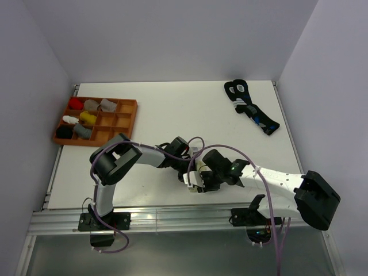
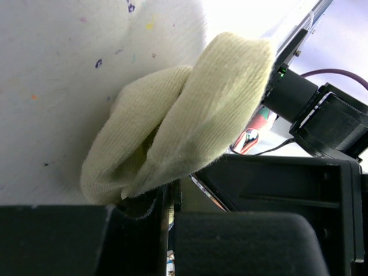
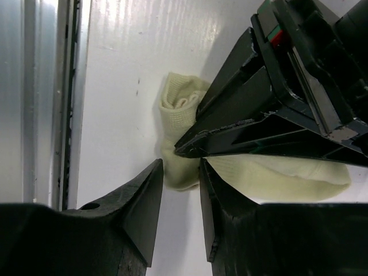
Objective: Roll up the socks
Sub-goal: Roll the sock at the center of the board.
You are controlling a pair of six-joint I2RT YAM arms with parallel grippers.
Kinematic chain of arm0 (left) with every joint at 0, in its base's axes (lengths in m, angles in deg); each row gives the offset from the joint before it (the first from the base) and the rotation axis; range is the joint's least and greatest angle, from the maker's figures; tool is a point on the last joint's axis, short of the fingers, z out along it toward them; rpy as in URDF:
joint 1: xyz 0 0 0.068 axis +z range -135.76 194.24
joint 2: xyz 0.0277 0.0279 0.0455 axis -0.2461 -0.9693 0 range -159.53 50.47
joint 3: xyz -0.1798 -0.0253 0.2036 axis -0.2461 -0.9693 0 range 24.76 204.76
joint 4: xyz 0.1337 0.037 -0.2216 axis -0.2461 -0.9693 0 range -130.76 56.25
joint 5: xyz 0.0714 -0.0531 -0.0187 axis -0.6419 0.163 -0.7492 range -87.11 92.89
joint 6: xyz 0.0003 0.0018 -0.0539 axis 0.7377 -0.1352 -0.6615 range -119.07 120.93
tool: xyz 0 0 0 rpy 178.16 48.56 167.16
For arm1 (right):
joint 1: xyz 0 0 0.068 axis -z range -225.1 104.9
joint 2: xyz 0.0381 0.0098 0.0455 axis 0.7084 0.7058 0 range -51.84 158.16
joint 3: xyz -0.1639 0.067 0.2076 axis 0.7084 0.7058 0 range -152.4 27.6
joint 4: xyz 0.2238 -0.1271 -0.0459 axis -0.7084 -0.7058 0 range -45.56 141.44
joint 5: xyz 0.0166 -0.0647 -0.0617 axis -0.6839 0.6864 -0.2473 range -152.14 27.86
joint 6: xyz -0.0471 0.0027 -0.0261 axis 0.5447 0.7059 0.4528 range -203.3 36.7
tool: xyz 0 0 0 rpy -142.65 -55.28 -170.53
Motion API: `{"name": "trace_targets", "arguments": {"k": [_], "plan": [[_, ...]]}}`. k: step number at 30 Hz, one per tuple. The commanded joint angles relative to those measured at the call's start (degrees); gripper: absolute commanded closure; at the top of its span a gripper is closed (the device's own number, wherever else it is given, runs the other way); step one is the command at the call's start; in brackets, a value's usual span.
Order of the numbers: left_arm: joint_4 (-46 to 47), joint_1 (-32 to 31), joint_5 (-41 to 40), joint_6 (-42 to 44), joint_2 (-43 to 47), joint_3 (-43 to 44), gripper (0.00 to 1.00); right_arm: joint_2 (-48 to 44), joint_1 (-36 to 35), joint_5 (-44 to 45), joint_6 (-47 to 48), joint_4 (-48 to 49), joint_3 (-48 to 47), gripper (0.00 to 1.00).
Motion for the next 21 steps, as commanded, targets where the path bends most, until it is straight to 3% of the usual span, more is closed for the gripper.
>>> {"name": "trace_targets", "arguments": {"k": [1,17,21], "plan": [[-7.58,-0.27,-6.68,2.23,-2.37,-3.1,1.0,0.82,-0.49,1.9,-0.71,2.97,-0.04,0.61],[-5.74,-0.1,-6.59,2.06,-1.85,-3.8,1.0,4.52,-0.76,2.7,-1.41,2.61,0.49,0.63],[-5.99,-0.1,-8.08,1.97,-0.88,-3.63,0.97,6.01,-0.76,2.79,-2.29,2.09,-0.13,0.79]]}}
